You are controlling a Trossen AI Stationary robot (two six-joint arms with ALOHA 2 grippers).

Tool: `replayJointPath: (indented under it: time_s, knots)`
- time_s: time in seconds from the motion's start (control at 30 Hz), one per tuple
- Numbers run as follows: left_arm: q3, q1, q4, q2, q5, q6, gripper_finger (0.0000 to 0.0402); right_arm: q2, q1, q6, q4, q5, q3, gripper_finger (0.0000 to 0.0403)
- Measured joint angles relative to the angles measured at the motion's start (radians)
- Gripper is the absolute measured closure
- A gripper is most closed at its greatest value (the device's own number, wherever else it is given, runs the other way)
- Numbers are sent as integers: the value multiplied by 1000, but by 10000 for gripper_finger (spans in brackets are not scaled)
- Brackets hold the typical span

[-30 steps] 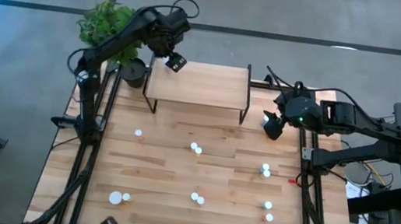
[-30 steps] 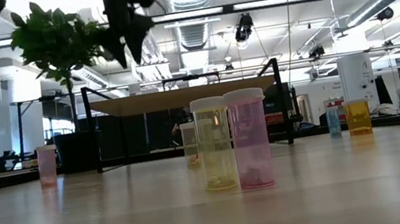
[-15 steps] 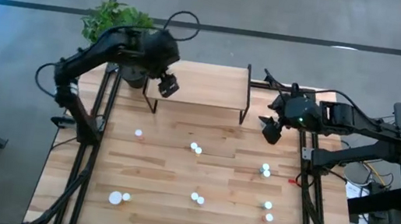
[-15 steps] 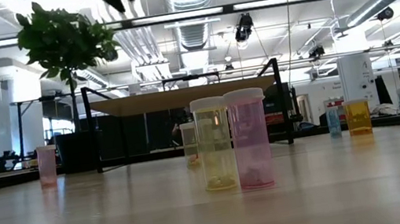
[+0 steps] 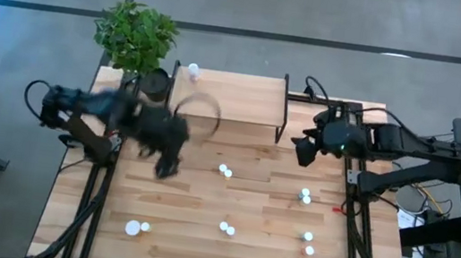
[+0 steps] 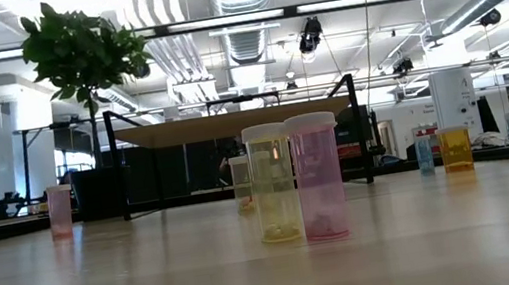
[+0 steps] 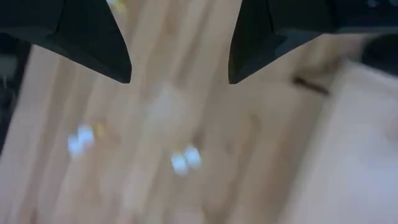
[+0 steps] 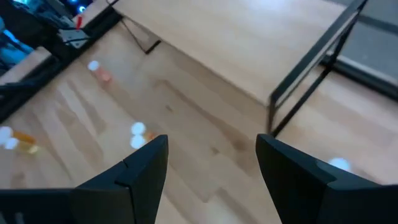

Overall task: Pick and place medicine bottles onto shelf by color
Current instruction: Put the orange pill bottle on the shelf

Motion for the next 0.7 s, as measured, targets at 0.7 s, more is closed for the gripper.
replayJointPath:
  time_s: [0.7]
  knots:
    - [-686, -672, 469, -40, 67, -530, 150, 454, 266, 114, 173, 111, 115, 170]
